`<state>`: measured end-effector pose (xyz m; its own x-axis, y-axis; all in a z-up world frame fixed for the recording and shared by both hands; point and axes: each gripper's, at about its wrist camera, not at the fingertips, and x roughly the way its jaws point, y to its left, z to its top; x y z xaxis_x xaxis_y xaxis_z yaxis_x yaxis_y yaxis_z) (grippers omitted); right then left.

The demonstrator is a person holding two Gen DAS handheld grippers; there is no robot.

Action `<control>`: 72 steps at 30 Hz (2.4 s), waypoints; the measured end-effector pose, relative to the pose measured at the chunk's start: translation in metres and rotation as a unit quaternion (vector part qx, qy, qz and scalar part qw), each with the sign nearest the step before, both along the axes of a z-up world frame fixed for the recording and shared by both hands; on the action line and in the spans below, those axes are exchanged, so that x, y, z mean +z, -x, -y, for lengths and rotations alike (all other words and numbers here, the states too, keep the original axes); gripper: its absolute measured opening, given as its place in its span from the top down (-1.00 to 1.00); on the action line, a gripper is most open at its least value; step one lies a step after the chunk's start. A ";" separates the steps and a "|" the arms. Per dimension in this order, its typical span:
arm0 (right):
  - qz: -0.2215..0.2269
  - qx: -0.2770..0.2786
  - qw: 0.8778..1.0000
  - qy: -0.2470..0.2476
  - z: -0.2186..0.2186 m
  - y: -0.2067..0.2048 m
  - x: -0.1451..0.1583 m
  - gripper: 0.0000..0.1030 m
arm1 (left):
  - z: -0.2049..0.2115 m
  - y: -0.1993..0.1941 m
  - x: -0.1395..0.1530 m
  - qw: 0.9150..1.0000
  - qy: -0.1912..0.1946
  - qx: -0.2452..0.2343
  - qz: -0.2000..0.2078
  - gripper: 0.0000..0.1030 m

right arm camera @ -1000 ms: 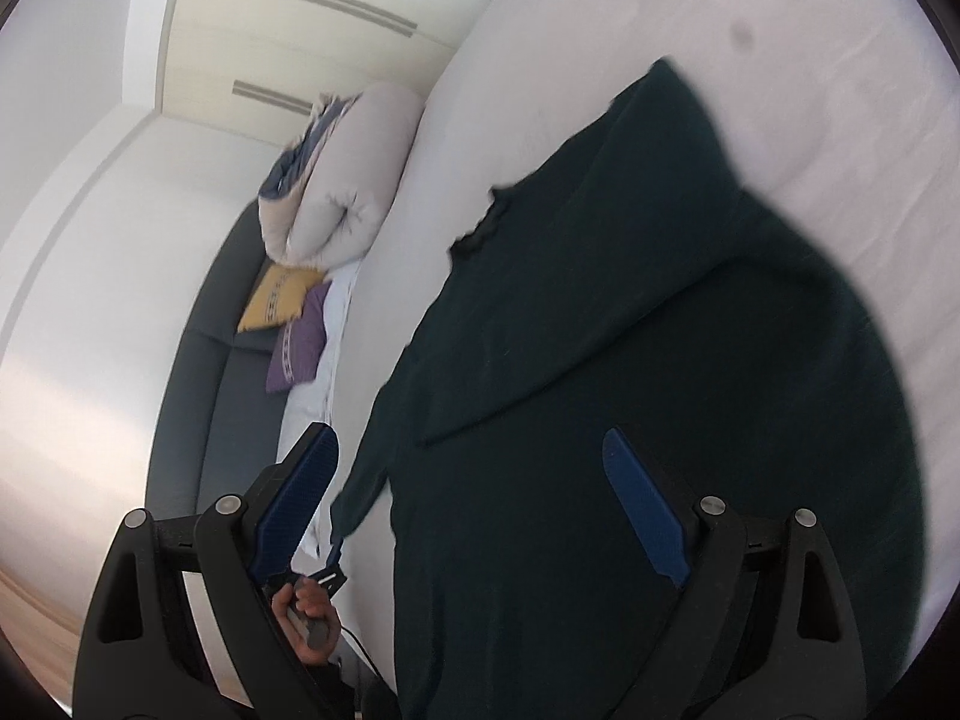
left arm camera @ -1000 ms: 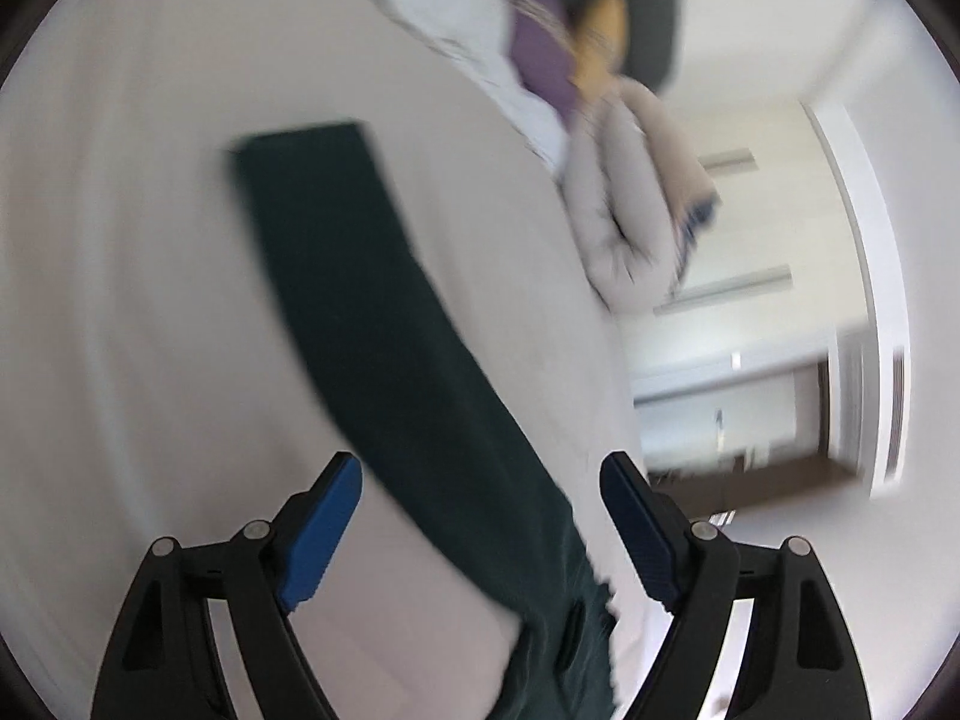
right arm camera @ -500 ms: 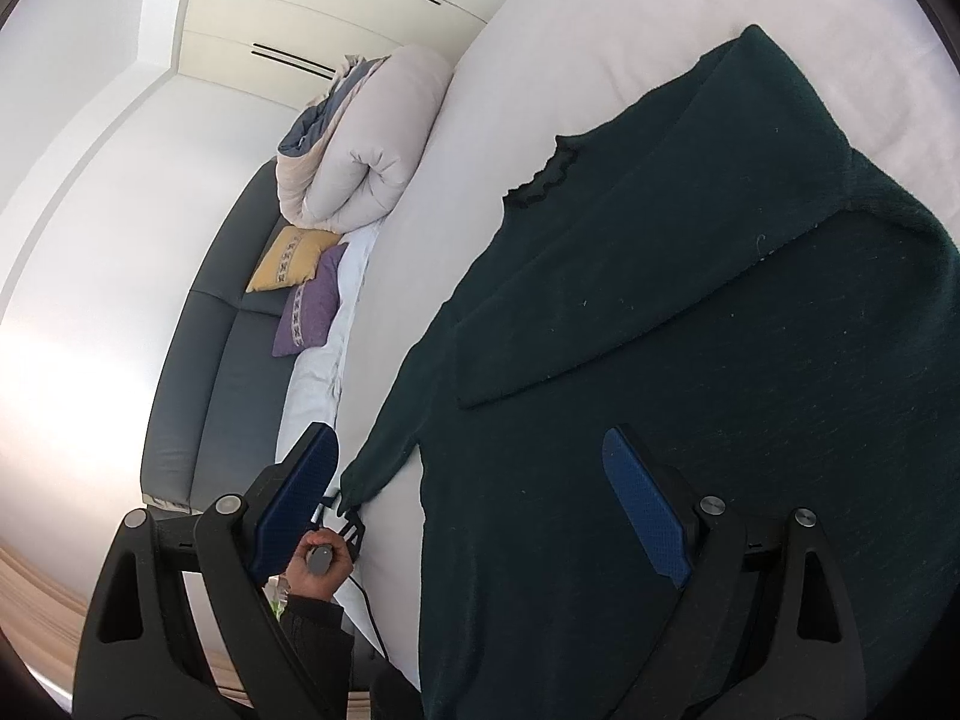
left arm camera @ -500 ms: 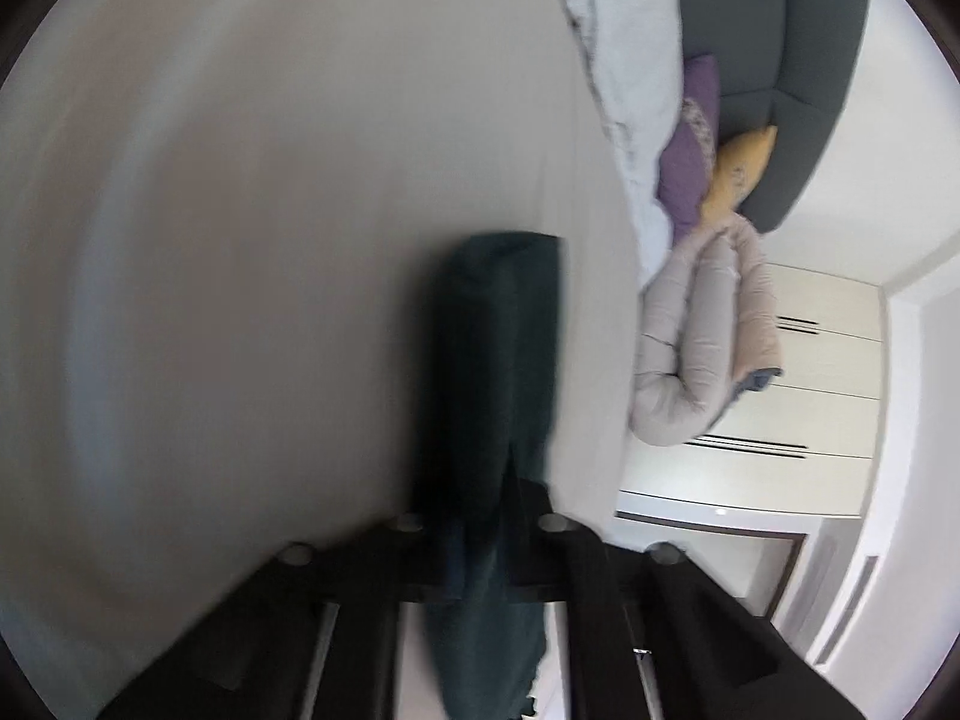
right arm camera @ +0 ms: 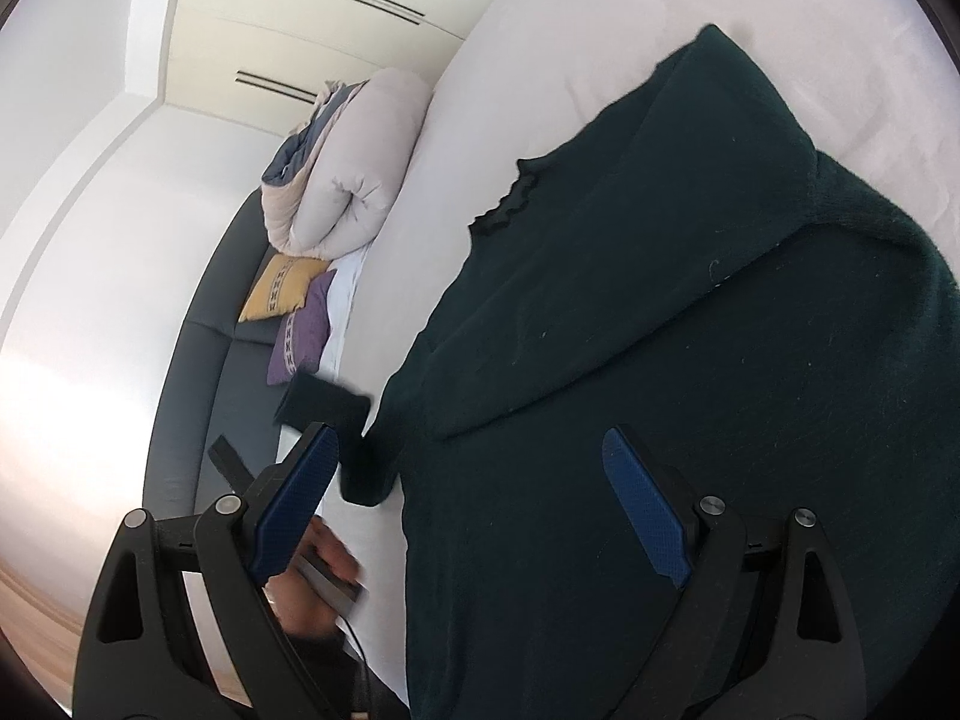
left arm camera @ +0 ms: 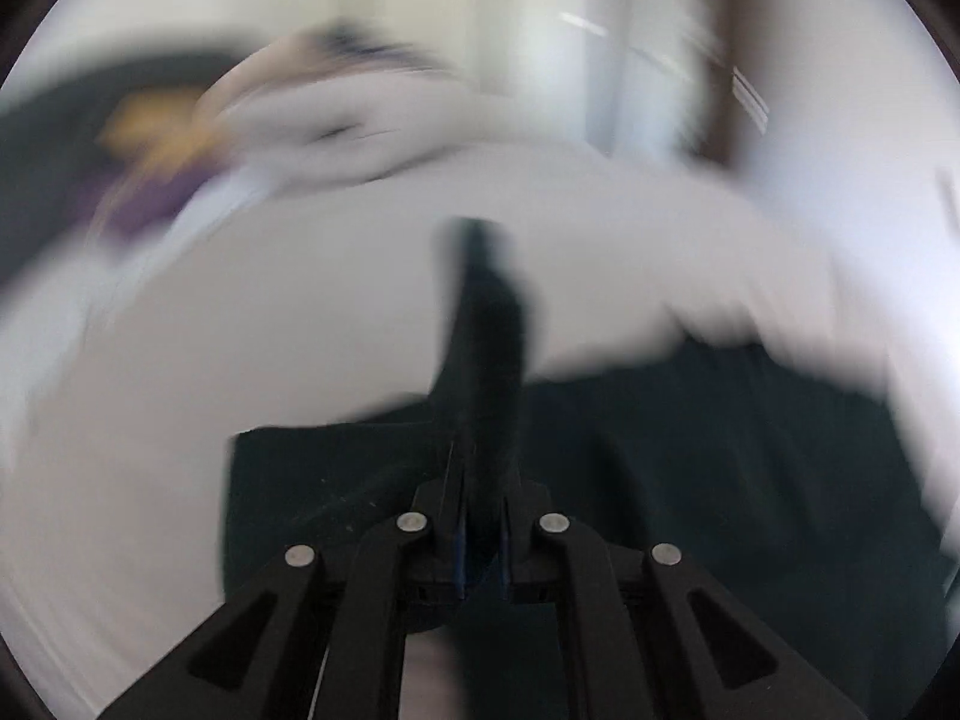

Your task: Fold small clothes

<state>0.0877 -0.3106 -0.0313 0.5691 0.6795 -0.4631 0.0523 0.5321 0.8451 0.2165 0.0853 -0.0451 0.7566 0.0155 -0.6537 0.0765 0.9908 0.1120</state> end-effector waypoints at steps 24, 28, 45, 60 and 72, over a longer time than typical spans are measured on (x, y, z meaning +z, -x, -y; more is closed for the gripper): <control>-0.177 0.143 0.971 -0.071 -0.166 -0.141 -0.088 -0.19 | 0.042 0.036 -0.044 0.999 0.008 -0.027 0.019 0.66; -0.181 0.147 0.970 -0.069 -0.183 -0.150 -0.098 0.50 | 0.037 0.038 -0.043 0.999 0.024 -0.023 0.019 0.66; -0.062 0.094 0.967 0.229 -0.082 -0.178 -0.017 0.87 | -0.108 0.059 -0.019 0.964 0.248 0.091 -0.022 0.73; -0.083 0.056 0.961 0.259 -0.001 -0.160 -0.050 0.87 | -0.052 -0.021 -0.005 0.980 0.190 0.016 -0.063 0.78; -0.090 0.061 0.961 0.255 0.005 -0.159 -0.054 0.87 | -0.017 -0.037 -0.027 0.987 0.127 -0.002 -0.099 0.78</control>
<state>0.2464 -0.3159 -0.0854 0.3797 0.3945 -0.8368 0.0845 0.8859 0.4560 0.2538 0.1027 -0.0722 0.6139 -0.1702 -0.7708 0.0758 0.9847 -0.1571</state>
